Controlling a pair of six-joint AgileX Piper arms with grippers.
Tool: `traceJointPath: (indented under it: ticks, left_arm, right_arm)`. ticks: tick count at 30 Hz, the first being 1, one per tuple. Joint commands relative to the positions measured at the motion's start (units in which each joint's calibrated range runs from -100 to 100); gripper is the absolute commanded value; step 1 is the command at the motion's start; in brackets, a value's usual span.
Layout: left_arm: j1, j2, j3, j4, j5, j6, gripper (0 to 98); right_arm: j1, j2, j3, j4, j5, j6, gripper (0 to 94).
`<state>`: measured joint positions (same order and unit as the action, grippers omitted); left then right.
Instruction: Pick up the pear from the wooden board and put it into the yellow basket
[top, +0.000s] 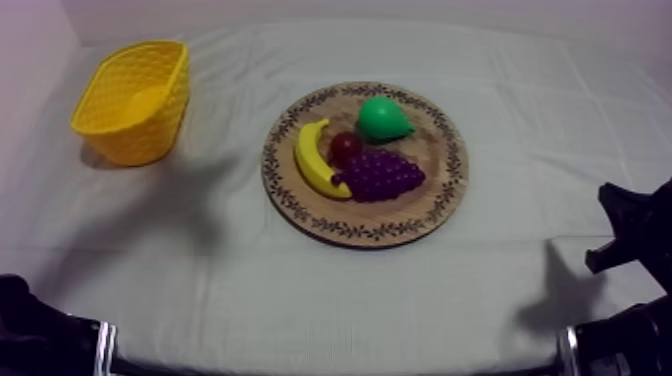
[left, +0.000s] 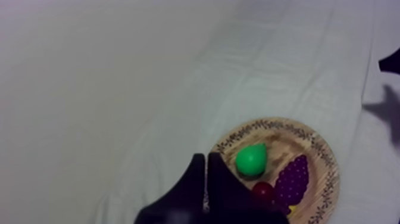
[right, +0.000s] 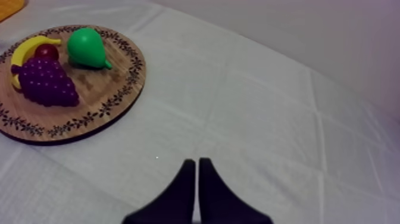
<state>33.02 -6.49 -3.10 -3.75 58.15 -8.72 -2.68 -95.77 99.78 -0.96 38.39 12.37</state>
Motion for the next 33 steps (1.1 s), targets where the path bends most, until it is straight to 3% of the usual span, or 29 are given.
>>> traceJointPath:
  ticks: [1, 9, 17, 23, 25, 30, 33]
  left_arm:
    - [0.4, 4.9, -2.4, 0.10, 0.6, -0.5, 0.2]
    - [1.6, 15.9, -9.5, -0.22, 4.4, -3.0, 2.6]
    - [3.2, 26.2, -17.1, -3.75, 9.1, -4.3, 2.2]
    - [3.5, 32.1, -22.4, -4.53, 13.4, -5.8, 5.3]
    - [3.4, 33.3, -23.2, -4.66, 14.1, -6.2, 14.6]
    - [3.4, 35.4, -24.0, -5.22, 14.8, -6.9, 63.2]
    - [3.4, 36.7, -24.7, -5.64, 15.3, -7.2, 82.7]
  right_arm:
    - [0.0, 0.0, 0.0, 0.0, 0.0, 0.0, 0.3]
    - [0.0, 0.0, 0.0, 0.0, 0.0, 0.0, 0.3]
    - [0.0, 0.0, 0.0, 0.0, 0.0, 0.0, 0.3]
    - [0.0, 0.0, 0.0, 0.0, 0.0, 0.0, 0.3]
    - [0.0, 0.0, 0.0, 0.0, 0.0, 0.0, 0.3]
    - [0.0, 0.0, 0.0, 0.0, 0.0, 0.0, 0.3]
    - [0.0, 0.0, 0.0, 0.0, 0.0, 0.0, 0.3]
